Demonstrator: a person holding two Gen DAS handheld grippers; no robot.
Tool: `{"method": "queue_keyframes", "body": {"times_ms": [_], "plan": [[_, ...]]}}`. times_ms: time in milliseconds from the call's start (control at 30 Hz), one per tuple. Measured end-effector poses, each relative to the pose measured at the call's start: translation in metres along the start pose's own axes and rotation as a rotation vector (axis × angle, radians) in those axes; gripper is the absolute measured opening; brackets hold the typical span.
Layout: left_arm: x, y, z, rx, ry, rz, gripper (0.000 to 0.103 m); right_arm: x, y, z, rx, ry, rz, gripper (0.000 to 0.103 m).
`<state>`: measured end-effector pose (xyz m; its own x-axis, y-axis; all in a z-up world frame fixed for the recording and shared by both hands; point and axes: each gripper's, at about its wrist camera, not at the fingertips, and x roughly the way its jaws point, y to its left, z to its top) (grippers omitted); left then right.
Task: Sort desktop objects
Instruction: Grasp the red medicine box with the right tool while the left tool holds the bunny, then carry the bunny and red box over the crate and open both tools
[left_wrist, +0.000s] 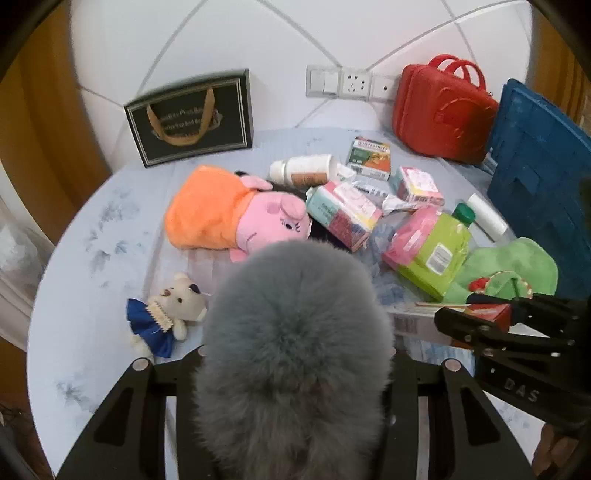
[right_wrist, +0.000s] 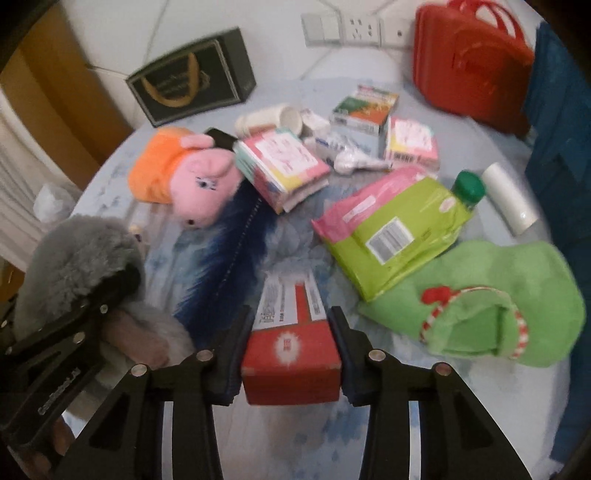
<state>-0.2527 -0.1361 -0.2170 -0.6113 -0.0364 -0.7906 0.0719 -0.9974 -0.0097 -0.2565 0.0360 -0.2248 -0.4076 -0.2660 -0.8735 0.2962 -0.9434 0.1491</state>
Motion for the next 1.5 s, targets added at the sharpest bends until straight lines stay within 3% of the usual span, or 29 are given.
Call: {"method": "queue_keyframes", "body": {"times_ms": [100, 467, 767, 1000, 1233, 1367, 1500], "plan": [[-0.017, -0.003, 0.0, -0.002, -0.02, 0.005, 0.044, 0.003, 0.014, 0.005, -0.021, -0.038, 0.005, 0.04], [-0.07, -0.027, -0.002, 0.008, -0.109, -0.026, 0.044, -0.078, 0.022, 0.006, -0.069, -0.227, -0.008, 0.04], [-0.137, -0.098, 0.021, 0.065, -0.265, -0.096, 0.044, -0.18, -0.014, 0.0, -0.066, -0.421, -0.077, 0.04], [-0.193, -0.215, 0.045, 0.14, -0.417, -0.171, 0.044, -0.285, -0.092, -0.022, -0.024, -0.607, -0.151, 0.04], [-0.244, -0.371, 0.05, 0.191, -0.535, -0.245, 0.044, -0.379, -0.226, -0.067, -0.002, -0.732, -0.242, 0.04], [-0.252, -0.464, 0.046, 0.207, -0.509, -0.267, 0.044, -0.405, -0.302, -0.089, -0.007, -0.726, -0.284, 0.04], [-0.251, -0.535, 0.039, 0.236, -0.451, -0.263, 0.044, -0.413, -0.373, -0.105, 0.014, -0.679, -0.301, 0.04]]}}
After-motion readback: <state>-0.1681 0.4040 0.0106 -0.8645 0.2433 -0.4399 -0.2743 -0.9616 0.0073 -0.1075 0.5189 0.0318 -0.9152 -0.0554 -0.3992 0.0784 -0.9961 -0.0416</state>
